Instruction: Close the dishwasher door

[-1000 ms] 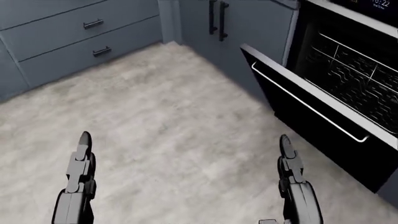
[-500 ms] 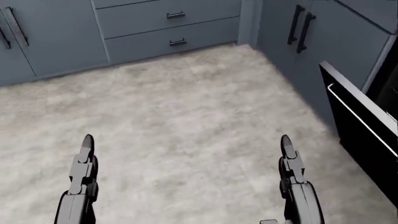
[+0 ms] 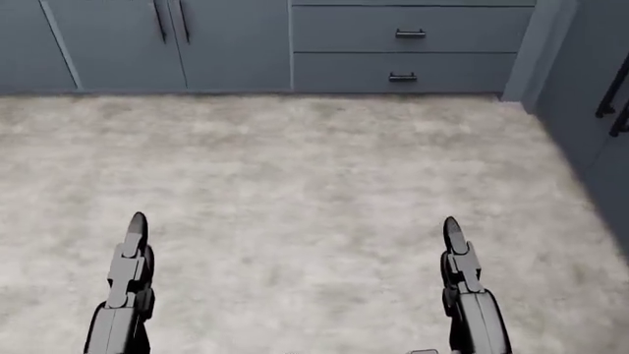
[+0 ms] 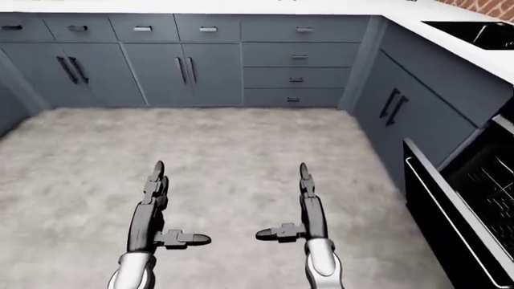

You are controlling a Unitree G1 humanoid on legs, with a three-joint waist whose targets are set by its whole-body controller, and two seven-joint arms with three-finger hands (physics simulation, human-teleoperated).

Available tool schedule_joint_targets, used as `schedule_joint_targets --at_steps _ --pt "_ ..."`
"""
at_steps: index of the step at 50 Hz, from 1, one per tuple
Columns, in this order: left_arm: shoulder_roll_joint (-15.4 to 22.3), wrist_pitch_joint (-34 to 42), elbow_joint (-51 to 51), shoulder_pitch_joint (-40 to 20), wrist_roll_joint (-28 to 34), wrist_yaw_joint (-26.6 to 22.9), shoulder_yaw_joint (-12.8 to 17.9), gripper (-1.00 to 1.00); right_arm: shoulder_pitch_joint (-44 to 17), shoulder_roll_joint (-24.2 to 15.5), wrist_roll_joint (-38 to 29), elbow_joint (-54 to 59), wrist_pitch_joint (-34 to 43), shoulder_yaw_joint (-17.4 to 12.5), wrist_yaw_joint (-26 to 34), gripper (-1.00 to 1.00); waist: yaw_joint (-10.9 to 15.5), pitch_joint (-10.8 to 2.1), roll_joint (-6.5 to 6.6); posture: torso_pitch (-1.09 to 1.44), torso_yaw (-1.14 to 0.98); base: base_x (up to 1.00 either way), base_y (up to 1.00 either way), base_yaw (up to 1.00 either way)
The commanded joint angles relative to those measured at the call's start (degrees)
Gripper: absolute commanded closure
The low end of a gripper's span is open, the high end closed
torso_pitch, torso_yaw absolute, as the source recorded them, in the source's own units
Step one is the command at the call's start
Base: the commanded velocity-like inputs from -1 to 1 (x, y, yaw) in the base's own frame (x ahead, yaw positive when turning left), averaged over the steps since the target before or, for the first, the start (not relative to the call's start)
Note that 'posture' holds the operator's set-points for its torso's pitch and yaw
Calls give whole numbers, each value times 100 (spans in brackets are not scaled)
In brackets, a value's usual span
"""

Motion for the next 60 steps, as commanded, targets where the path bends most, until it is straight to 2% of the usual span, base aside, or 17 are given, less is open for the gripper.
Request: schedule_joint_targets --at_steps 1,7,10,15,24,27,29,30,33,42,43,47,51,53,55,56,60 --pt "32 -182 -305 -87 -3 41 96 -100 -109 31 4 -285 -176 94 9 -100 35 -87 9 0 0 0 0 59" --pt "28 -176 -352 -60 7 38 91 -100 -136 43 -95 -359 -19 117 -102 -100 -101 -29 342 0 0 0 0 29" --pt "25 -176 -365 -50 8 39 87 -100 -113 36 -84 -402 27 104 -93 -100 -159 -131 744 0 0 0 0 0" --pt "23 -175 -387 -27 27 49 60 -100 -88 36 -50 -480 90 110 -49 -100 -91 -132 448 0 0 0 0 0" --pt "23 -191 -379 -20 25 57 49 -100 -78 44 -93 -540 142 132 -76 -100 68 -138 500 0 0 0 -22 0" --pt "23 -189 -393 -10 26 57 44 -100 -64 48 -113 -577 173 151 -80 -100 75 -105 255 0 0 0 -24 0" --pt "25 -189 -394 -11 24 58 48 -100 -61 46 -112 -588 182 151 -76 -100 16 -225 -192 0 0 0 -25 0" --pt "26 -183 -409 -7 19 55 52 -100 -60 47 -106 -598 188 150 -72 -100 -21 -125 140 0 0 0 -25 0" --pt "29 -170 -429 -5 10 49 62 -100 -65 45 -108 -585 178 151 -72 -100 -7 -110 175 0 0 0 -27 0" --pt "27 -142 -474 -9 4 43 71 -100 -84 43 -125 -549 182 153 -75 -100 81 -32 908 0 0 0 -29 0" --pt "29 -141 -478 -7 3 41 73 -100 -80 43 -126 -566 194 154 -74 -100 149 -20 687 0 0 0 -29 0" --pt "30 -136 -502 4 -5 35 80 -100 -83 41 -129 -565 198 154 -70 -100 104 -111 753 0 0 0 -29 0" --pt "30 -135 -524 21 -5 29 80 -100 -58 49 -131 -593 198 162 -75 -100 118 -66 494 0 0 0 -29 0" --pt "30 -128 -542 29 -10 25 83 -100 -53 46 -130 -606 206 160 -72 -100 118 -81 269 0 0 0 -29 0" --pt "30 -122 -550 29 -14 24 89 -100 -49 43 -126 -610 208 153 -71 -100 57 -211 -200 0 0 0 -29 0" --pt "30 -120 -551 30 -13 22 88 -100 -37 45 -126 -642 226 154 -70 -100 20 -122 119 0 0 0 -29 0" --pt "27 -128 -523 14 -5 28 82 -100 -41 52 -129 -644 240 166 -72 -100 22 -106 215 0 0 0 -29 0"
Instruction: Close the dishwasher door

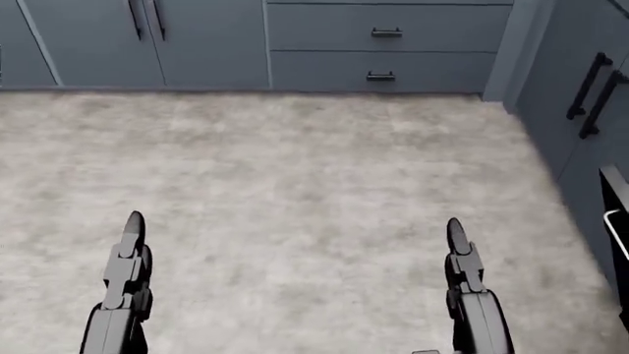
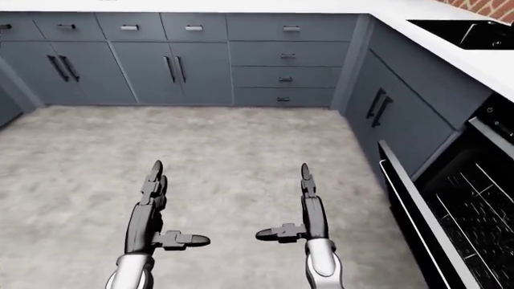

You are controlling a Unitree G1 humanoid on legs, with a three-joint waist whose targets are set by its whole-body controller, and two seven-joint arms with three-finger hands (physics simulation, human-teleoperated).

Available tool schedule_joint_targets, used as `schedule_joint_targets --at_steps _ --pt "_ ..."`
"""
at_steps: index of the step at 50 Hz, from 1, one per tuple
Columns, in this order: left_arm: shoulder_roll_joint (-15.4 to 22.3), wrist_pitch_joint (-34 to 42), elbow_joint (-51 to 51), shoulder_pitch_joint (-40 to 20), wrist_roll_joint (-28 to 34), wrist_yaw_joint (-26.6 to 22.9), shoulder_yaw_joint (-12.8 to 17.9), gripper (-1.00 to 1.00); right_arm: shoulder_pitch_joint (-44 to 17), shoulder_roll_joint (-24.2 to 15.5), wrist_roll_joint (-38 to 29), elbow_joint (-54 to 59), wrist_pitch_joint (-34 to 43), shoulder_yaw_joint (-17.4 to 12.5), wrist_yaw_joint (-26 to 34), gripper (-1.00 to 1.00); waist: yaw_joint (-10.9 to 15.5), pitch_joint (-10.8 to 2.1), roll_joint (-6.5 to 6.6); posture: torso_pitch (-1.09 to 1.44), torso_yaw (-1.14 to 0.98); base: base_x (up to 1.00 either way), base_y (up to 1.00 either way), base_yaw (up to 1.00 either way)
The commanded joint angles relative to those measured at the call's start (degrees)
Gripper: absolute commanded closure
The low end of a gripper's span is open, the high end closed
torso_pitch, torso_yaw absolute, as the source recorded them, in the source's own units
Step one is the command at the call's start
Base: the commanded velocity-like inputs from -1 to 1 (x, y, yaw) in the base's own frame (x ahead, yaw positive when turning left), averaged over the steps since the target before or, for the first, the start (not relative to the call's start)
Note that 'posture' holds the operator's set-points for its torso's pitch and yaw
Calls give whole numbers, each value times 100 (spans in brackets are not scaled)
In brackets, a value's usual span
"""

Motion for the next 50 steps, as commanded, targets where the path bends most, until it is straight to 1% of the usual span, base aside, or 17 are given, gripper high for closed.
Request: schedule_joint_targets --at_steps 1,9,11,12,13,14,18,22,24,26,27,37,40,41,43,46,50 --pt "30 -200 -273 -104 2 68 100 -100 -137 34 13 -271 -186 114 28 -100 41 -68 34 0 0 0 -27 0" --pt "30 -179 -312 -99 1 65 101 -100 -137 27 38 -278 -185 98 35 -100 82 -10 333 0 0 0 -22 0" --pt "30 -181 -314 -99 4 67 101 -100 -149 28 35 -240 -205 101 31 -100 81 -29 522 0 0 0 -20 0" --pt "31 -183 -317 -97 5 67 101 -100 -149 29 34 -239 -206 102 30 -100 92 -98 691 0 0 0 -21 0" --pt "31 -175 -334 -92 -2 64 105 -100 -149 30 33 -237 -205 103 29 -100 156 -31 409 0 0 0 -20 0" --pt "31 -171 -346 -90 -6 63 109 -100 -150 31 32 -224 -215 108 28 -100 116 -41 506 0 0 0 -20 0" --pt "32 -169 -353 -88 -11 62 117 -100 -160 27 35 -218 -209 102 30 -100 119 -103 484 0 0 0 -25 0" --pt "33 -164 -366 -85 -19 58 126 -100 -168 25 35 -219 -198 100 34 -100 133 -54 276 0 0 0 -30 0" --pt "33 -168 -371 -77 -17 57 125 -100 -179 26 30 -195 -210 103 30 -100 137 -64 60 0 0 0 -30 0" --pt "33 -163 -386 -69 -21 52 127 -100 -174 26 30 -203 -208 103 31 -100 96 -182 -355 0 0 0 -30 0" --pt "33 -160 -392 -68 -24 51 131 -100 -172 24 33 -200 -212 100 34 -100 37 -139 -143 0 0 0 -31 0" --pt "29 -148 -467 -22 -19 47 130 -100 -147 24 33 -206 -222 96 31 -100 82 37 322 0 0 0 -30 0" --pt "29 -126 -510 -9 -20 45 129 -100 -135 28 29 -230 -210 102 31 -100 98 -45 669 0 0 0 -30 0" --pt "28 -117 -526 -4 -23 40 127 -100 -143 27 31 -218 -214 100 30 -100 174 -6 446 0 0 0 -30 0" --pt "30 -123 -505 -18 -18 47 129 -100 -148 27 33 -203 -220 96 29 -100 134 -24 508 0 0 0 -30 0" --pt "29 -122 -488 -34 -17 50 130 -100 -134 28 33 -223 -217 100 28 -100 131 -97 447 0 0 0 -29 0" --pt "25 -133 -462 -40 -4 59 114 -100 -144 28 43 -225 -203 93 31 -100 138 -37 169 0 0 0 -30 0"
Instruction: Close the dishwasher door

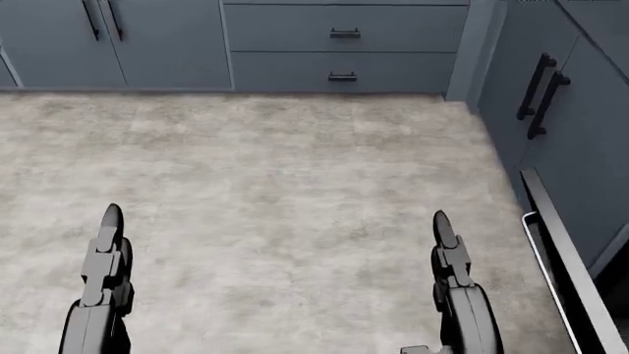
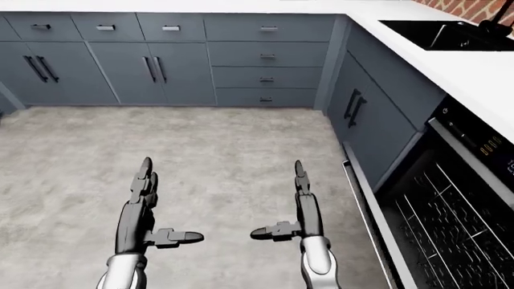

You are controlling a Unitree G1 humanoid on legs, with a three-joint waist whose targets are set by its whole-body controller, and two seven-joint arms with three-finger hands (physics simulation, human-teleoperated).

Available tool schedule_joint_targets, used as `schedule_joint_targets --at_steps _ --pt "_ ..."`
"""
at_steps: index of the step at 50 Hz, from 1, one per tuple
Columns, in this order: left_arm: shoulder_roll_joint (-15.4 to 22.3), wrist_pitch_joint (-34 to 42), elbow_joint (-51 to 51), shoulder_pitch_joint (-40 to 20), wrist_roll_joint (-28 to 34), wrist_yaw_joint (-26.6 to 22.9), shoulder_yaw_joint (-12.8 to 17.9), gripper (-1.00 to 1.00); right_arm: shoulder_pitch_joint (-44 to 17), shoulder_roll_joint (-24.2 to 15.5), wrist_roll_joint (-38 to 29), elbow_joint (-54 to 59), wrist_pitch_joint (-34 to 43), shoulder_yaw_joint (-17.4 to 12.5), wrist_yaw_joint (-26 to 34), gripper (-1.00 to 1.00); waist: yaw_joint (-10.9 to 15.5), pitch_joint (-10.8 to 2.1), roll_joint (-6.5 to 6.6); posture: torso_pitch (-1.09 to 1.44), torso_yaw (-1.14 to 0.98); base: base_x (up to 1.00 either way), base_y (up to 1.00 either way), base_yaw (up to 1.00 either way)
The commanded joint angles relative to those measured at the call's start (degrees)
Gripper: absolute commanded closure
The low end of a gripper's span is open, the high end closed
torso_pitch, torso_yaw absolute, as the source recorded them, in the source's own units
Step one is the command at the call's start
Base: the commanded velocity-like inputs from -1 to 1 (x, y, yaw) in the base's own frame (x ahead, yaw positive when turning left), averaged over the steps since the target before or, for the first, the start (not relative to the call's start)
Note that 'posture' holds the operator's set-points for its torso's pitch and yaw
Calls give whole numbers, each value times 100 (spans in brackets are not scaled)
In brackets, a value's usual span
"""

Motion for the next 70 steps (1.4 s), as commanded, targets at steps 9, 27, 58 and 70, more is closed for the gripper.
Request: schedule_joint_targets --at_steps 9,27,58,70 --pt "-24 -160 -211 -65 8 3 -69 -100 -69 -35 1 -219 -123 -45 -31 -100 -111 -73 -35 0 0 0 -30 0" --pt "-17 -164 -254 -46 0 -9 -58 -100 -93 -33 12 -148 -154 -56 -45 -100 -18 -51 92 0 0 0 -30 0" --pt "-22 -115 -306 -62 -15 -22 -26 -100 -75 -31 7 -233 -82 -35 -41 -100 -58 -173 434 0 0 0 -21 0" --pt "-13 -79 -314 -108 -64 -41 59 -100 -138 8 35 -188 -45 25 -55 -100 -9 -26 -38 0 0 0 -15 0"
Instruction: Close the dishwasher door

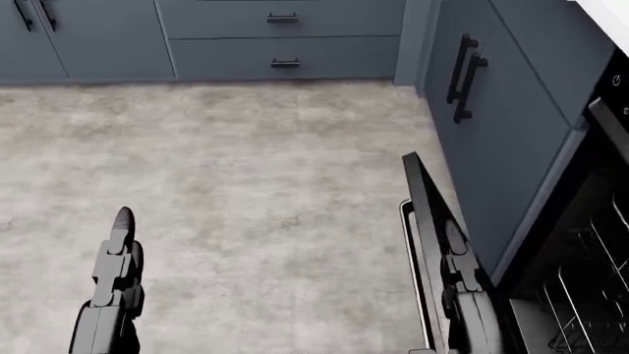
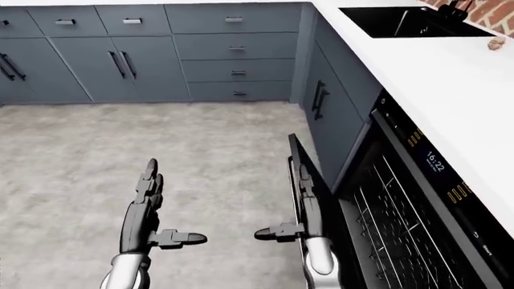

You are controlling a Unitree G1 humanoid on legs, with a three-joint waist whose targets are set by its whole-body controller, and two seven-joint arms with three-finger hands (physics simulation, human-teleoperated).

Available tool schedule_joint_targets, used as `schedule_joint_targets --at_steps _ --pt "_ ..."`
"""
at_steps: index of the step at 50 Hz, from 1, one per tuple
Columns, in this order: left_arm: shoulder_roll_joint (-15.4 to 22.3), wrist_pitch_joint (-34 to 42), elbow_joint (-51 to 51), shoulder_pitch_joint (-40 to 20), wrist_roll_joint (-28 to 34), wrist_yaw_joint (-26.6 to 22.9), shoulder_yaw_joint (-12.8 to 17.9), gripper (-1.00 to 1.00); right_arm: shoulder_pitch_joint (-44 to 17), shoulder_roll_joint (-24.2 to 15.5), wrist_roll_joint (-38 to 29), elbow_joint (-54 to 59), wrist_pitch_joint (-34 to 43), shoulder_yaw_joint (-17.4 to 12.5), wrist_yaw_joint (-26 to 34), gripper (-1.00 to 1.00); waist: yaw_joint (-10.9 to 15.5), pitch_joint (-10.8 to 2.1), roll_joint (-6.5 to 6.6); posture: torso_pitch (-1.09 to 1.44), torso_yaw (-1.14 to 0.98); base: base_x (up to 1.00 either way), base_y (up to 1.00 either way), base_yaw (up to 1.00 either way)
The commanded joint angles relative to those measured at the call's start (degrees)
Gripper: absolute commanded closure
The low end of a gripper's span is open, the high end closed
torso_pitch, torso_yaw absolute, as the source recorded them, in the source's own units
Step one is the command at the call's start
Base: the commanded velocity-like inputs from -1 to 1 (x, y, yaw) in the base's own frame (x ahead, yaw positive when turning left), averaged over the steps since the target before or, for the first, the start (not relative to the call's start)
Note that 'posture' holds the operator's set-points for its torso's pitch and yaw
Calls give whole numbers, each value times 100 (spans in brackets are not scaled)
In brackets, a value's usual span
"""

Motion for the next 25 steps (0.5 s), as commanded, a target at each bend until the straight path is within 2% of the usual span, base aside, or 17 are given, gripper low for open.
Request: schedule_joint_targets --at_steps 1,3,5,13,21,25 --pt "47 -184 -345 -110 -15 47 144 -100 -182 61 5 -260 -151 160 -3 -100 12 -136 27 0 0 0 0 0" --pt "47 -172 -350 -122 -22 42 159 -100 -254 81 -3 -183 -131 176 -56 -100 14 -157 174 0 0 0 0 0" --pt "45 -165 -364 -118 -25 35 166 -100 -312 112 -5 -153 -85 231 -95 -100 -51 -184 109 0 0 0 0 0" --pt "43 -142 -412 -105 -43 13 197 -100 -839 311 -302 997 -375 658 -312 -100 -90 -313 78 0 0 0 0 0" --pt "43 -130 -455 -91 -67 -3 232 -100 -1531 603 -389 2553 -938 780 -341 -100 -94 -371 103 0 0 0 0 0" --pt "38 -125 -469 -86 -68 -4 237 -100 -1985 705 -311 3654 -1443 691 -304 -100 -97 -389 120 0 0 0 0 0"
